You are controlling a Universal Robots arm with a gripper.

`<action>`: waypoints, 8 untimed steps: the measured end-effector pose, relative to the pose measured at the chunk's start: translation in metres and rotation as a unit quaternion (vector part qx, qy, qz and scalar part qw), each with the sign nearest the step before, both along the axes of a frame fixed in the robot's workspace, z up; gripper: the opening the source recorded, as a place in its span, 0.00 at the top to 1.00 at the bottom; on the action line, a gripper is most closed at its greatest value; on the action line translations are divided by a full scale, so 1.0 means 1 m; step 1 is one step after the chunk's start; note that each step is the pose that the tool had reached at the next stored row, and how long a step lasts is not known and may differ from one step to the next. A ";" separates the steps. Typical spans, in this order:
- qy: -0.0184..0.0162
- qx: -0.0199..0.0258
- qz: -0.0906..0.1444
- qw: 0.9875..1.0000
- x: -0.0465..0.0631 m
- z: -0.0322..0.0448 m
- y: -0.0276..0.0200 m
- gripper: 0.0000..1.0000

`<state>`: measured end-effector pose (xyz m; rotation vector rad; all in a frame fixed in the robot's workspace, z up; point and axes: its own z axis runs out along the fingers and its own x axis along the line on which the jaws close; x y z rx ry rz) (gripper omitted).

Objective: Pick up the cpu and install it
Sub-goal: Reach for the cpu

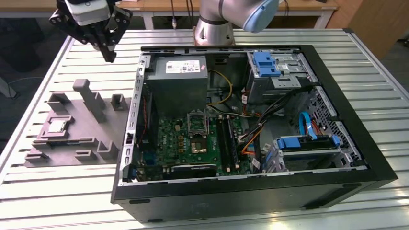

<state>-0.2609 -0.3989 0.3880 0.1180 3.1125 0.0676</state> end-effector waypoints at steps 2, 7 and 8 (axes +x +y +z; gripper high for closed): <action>0.000 0.000 0.000 1.000 0.000 0.0000 0.0000 0.89; 0.000 0.000 0.000 1.000 -0.002 -0.0002 0.0000 0.89; 0.000 0.000 0.000 1.000 -0.002 -0.0002 0.0000 0.89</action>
